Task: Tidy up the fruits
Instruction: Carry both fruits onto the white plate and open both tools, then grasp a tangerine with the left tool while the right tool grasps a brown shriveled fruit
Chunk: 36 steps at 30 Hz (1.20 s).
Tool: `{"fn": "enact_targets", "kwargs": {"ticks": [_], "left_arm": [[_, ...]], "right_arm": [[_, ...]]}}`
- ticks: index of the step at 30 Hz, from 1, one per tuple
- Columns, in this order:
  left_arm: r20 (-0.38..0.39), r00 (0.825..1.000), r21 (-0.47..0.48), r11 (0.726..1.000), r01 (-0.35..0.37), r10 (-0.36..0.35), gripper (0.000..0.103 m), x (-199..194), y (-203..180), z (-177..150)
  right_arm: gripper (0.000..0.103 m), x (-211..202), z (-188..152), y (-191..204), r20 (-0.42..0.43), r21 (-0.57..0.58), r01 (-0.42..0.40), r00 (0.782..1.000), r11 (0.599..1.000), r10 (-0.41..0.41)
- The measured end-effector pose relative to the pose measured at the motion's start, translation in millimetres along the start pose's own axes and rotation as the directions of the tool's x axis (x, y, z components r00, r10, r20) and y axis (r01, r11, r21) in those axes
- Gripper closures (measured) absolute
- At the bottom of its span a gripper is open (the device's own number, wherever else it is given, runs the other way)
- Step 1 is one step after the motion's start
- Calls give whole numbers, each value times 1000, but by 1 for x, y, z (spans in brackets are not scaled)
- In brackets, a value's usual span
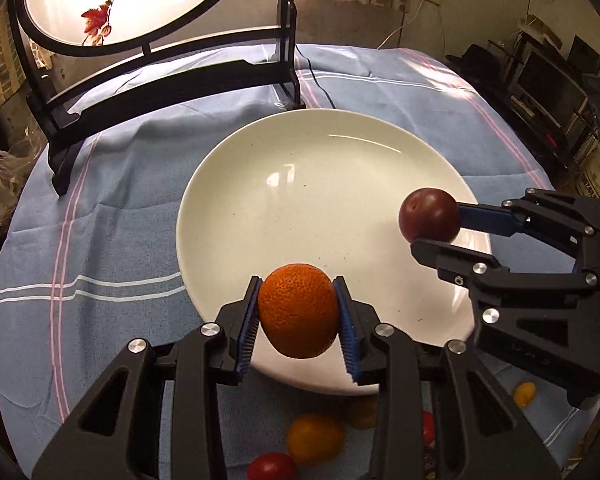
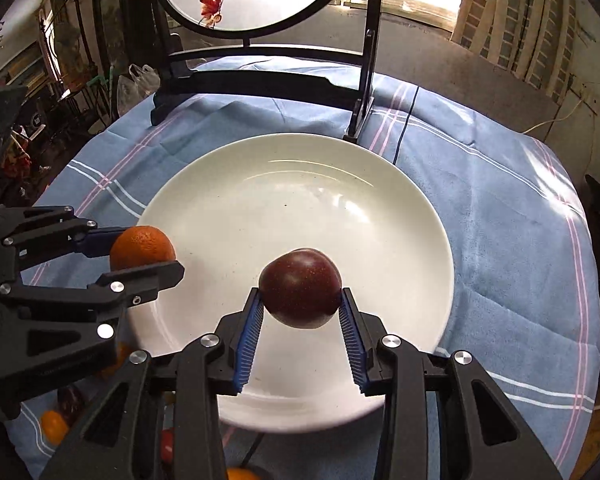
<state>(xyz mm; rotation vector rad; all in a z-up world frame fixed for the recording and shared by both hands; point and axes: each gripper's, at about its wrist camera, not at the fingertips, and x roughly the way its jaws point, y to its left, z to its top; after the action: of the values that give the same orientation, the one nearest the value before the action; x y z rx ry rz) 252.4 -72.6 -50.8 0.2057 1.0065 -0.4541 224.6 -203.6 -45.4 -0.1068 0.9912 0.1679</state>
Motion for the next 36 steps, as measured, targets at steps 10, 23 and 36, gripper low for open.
{"fn": "enact_targets", "kwargs": {"ticks": [10, 23, 36], "left_arm": [[84, 996, -28, 999, 17, -15, 41, -42, 11, -19], [67, 997, 71, 997, 43, -48, 35, -112, 10, -171], [-24, 993, 123, 986, 114, -112, 34, -88, -12, -211]], "right_arm": [[48, -56, -23, 4, 88, 5, -39, 995, 999, 38], [44, -143, -192, 71, 12, -212, -169, 984, 963, 175], [60, -110, -233, 97, -129, -316, -188, 980, 930, 154]]}}
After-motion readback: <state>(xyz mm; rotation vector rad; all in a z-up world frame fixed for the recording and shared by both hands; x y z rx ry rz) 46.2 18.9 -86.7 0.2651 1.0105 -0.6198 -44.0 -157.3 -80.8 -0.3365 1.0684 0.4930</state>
